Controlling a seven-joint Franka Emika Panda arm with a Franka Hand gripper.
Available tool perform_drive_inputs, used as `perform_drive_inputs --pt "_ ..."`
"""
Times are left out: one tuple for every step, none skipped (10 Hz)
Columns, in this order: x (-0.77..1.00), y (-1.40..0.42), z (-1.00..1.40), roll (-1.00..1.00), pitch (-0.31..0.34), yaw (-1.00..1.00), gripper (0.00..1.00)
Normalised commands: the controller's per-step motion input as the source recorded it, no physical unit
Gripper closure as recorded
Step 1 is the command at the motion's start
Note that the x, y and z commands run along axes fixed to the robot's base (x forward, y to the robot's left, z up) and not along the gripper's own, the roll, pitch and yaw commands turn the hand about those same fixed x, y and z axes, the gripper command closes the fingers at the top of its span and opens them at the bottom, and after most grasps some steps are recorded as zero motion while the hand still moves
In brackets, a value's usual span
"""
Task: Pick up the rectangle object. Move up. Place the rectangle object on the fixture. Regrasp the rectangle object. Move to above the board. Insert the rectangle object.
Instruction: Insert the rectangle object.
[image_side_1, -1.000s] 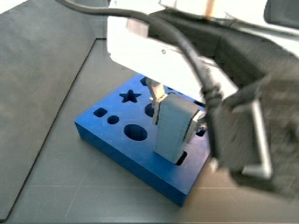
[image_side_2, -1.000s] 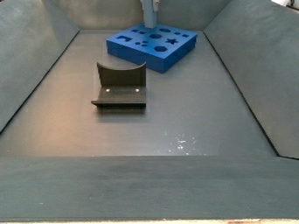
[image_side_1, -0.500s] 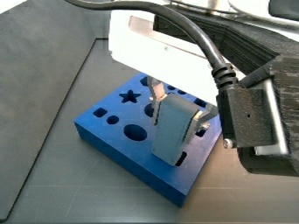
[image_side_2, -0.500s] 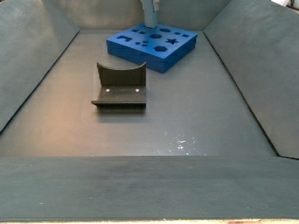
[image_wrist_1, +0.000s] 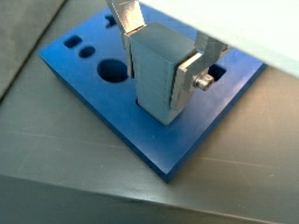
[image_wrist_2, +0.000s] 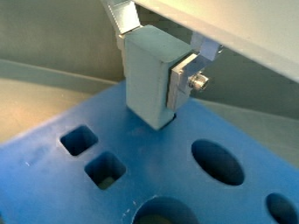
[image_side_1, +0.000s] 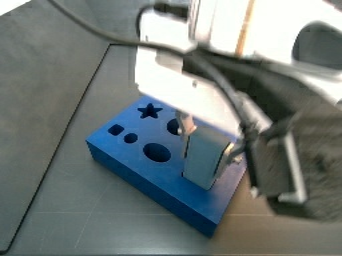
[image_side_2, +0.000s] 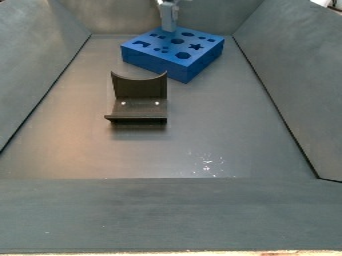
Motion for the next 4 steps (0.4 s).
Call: perform_drive_inputs --pt "-0.07 -0.1 -1.0 0.0 -0.249 -0.02 1.0" --pt "0.0 0.0 0.0 0.02 0.031 0.0 1.0" --pt "0.0 0.0 0.0 0.0 -0.046 0.0 1.0" --pt "0.0 0.0 0.0 0.0 0.0 0.0 1.0"
